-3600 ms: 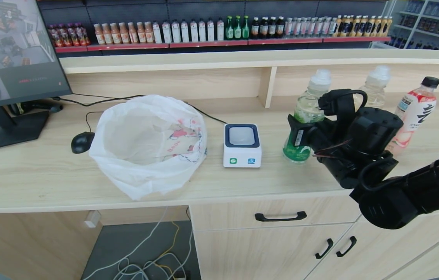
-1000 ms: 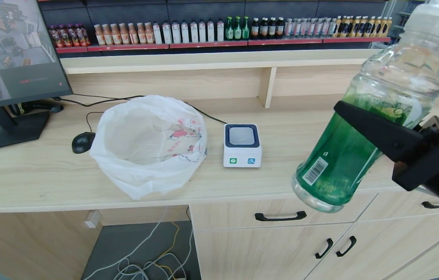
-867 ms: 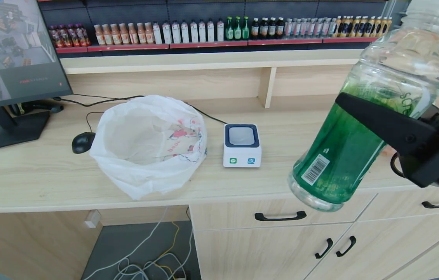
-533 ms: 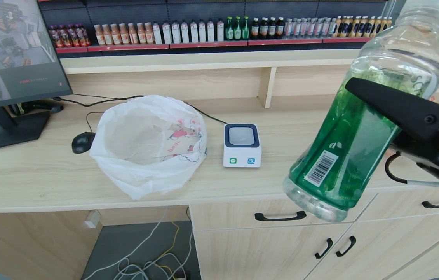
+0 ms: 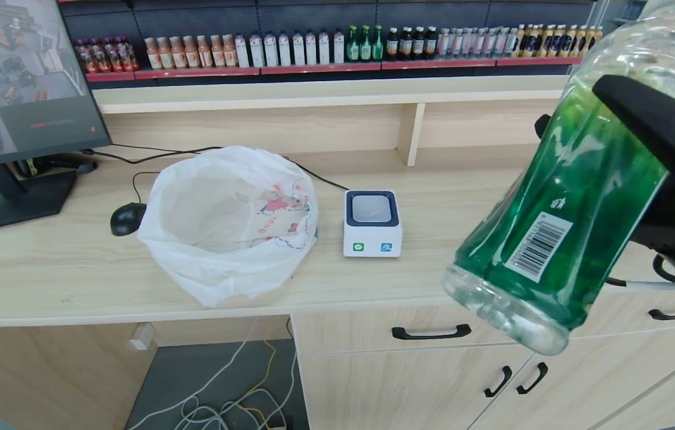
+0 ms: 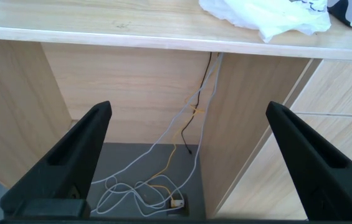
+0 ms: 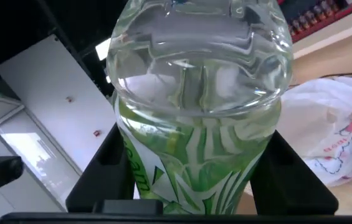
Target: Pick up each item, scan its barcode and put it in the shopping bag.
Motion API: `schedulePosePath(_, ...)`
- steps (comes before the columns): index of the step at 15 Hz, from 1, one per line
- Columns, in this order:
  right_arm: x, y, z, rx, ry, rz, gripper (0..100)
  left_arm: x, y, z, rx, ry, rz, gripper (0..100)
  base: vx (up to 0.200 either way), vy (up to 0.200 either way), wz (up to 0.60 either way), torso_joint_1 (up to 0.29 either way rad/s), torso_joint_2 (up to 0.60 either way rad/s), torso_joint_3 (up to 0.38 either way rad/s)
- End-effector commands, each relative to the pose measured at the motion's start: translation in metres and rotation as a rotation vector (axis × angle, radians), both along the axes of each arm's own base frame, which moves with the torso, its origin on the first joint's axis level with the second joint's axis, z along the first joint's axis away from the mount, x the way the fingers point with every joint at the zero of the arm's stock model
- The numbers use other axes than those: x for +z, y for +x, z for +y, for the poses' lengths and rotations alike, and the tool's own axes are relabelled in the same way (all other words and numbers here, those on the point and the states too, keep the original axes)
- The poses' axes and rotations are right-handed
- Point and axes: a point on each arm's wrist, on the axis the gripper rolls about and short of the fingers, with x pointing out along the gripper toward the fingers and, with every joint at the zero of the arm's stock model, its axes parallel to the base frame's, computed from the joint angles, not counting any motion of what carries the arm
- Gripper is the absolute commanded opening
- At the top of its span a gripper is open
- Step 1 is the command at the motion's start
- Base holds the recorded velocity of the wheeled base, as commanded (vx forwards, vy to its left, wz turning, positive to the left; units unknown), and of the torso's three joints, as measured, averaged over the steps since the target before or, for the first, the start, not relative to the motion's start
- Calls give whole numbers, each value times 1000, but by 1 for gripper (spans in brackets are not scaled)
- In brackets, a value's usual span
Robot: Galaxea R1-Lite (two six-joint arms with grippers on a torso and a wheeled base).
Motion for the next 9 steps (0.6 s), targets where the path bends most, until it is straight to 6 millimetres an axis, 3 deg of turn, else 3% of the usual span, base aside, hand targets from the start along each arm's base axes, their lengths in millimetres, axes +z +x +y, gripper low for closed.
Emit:
schedulePosePath(1,-28,18,13,13,-38,88,0,0,0,0,1,0,-1,100,0,0,0,0,0,0)
schedulePosePath(3,-22,8,12,47,-16,79,0,0,0,0,1,0,1,100,0,0,0,0,0,0)
schedulePosePath(9,-21,3,17,100,5,111,0,0,0,0,1,0,1,100,0,0,0,0,0,0)
